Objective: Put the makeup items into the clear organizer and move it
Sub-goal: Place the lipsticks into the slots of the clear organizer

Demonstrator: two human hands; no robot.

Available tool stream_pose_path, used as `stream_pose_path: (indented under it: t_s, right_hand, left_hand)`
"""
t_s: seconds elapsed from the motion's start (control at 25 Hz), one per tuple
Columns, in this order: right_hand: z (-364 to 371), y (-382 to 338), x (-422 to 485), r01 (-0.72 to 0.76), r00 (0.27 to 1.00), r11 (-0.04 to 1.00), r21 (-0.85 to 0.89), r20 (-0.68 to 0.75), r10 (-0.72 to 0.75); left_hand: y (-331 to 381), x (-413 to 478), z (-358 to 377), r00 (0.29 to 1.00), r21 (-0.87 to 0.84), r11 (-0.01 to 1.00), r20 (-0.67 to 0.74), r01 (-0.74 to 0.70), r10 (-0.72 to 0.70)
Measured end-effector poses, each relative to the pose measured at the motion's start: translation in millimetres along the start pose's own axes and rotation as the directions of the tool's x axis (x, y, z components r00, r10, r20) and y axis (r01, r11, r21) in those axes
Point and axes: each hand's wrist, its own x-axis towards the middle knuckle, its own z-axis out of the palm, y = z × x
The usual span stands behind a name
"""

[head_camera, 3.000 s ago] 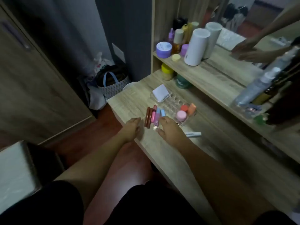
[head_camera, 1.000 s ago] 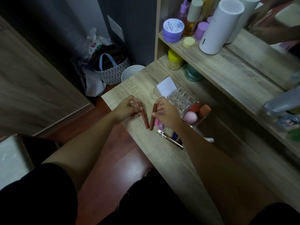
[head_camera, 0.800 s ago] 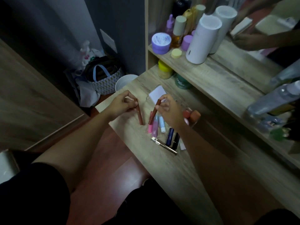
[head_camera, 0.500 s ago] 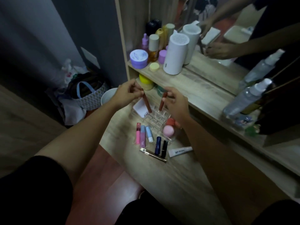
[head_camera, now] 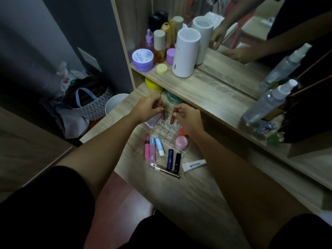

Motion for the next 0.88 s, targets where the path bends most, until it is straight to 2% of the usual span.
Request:
stream_pose_path:
  t_s: [0.12,0.32,0.44,0.76,0.88]
  right_hand:
    - [4,2,3,0.037,0.997,0.994,-0.102,0.071,-0.03]
    - [6,3,7,0.032,0.993,0.984,-0.175,0.122,-0.01]
    - [4,-1,9,0.076,0.987,0.971,-0.227,0.154,-0.041]
    - [-3,-6,4,0.07,0.985,0.958,-0.279,0.174,-0.021]
    - [-7,-10,-2,0.072,0.99,0.961,-0.268,0.136,-0.037]
  left_hand:
    - [1,0,4,0.999,0.055,0.998,0.011,-0.031,0.03]
    - [3,3,5,0.999,0.032,0.999,0.042,-0.008,0.006]
    - [4,4,4,0.999,0.07,0.998,0.05,-0.011,0.008]
    - [8,6,5,0.998,0.114,0.993,0.07,-0.015,0.007]
    - [3,-1,1,0.998,0.071,0.996,0.034,0.05,-0.053]
